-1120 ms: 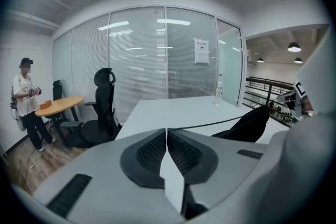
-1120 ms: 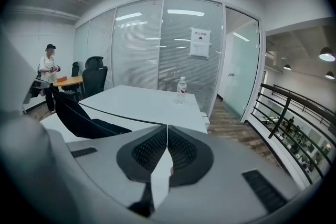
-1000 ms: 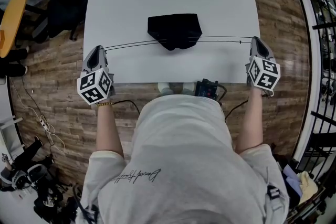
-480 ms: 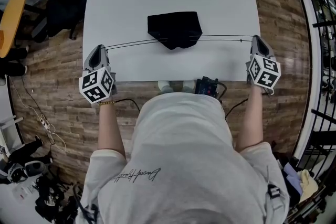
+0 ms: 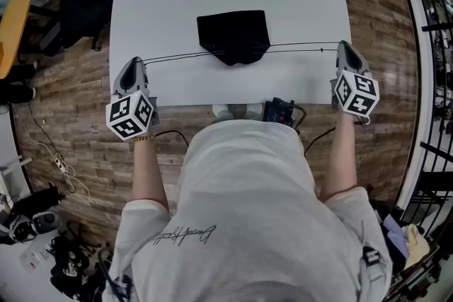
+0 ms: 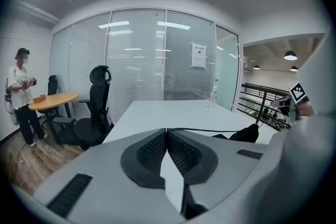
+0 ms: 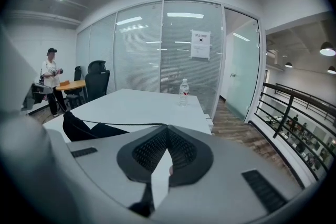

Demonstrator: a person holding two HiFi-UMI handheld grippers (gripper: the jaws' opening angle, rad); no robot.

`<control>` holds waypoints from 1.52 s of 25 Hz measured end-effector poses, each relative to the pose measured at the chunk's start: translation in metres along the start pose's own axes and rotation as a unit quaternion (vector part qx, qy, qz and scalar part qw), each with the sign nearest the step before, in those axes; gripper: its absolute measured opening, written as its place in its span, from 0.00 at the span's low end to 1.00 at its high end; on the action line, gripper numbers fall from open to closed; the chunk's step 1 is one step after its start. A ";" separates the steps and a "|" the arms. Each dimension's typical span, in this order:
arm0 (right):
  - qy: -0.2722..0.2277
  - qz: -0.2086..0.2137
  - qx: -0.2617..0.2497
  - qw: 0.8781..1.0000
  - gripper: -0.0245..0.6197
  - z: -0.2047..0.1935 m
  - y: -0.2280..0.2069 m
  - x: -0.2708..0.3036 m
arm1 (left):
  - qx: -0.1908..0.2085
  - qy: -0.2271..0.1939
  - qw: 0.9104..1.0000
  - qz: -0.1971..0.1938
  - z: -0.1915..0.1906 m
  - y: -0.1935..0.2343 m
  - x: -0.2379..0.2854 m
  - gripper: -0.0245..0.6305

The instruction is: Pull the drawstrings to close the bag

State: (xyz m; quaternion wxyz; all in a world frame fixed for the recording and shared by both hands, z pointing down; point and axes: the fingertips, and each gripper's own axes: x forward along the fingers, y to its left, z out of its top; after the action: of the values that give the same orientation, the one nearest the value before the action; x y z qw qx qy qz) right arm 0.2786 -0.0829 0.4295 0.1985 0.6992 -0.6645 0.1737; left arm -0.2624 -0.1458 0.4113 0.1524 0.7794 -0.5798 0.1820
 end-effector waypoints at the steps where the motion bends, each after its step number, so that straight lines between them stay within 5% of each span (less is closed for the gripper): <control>1: -0.005 0.006 0.002 1.000 0.07 0.002 0.002 -0.001 | 0.001 0.000 1.000 -0.004 -0.001 -0.003 0.001 0.06; 14: -0.039 0.111 -0.006 0.993 0.07 0.023 0.073 -0.001 | 0.004 -0.007 0.997 -0.079 0.003 -0.074 0.009 0.06; 26: -0.047 0.240 -0.003 0.970 0.07 0.035 0.170 -0.012 | -0.011 -0.033 0.988 -0.149 0.019 -0.140 -0.006 0.06; 38: -0.069 0.277 -0.022 0.958 0.08 0.051 0.204 -0.029 | 0.010 -0.050 0.985 -0.164 0.030 -0.154 -0.015 0.06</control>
State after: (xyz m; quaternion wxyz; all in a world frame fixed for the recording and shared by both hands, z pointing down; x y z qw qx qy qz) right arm 0.0727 -0.0920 0.3803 0.1117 0.4931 -0.8480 0.1590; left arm -0.1150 -0.1031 0.3736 0.1430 0.8735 -0.4492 0.1213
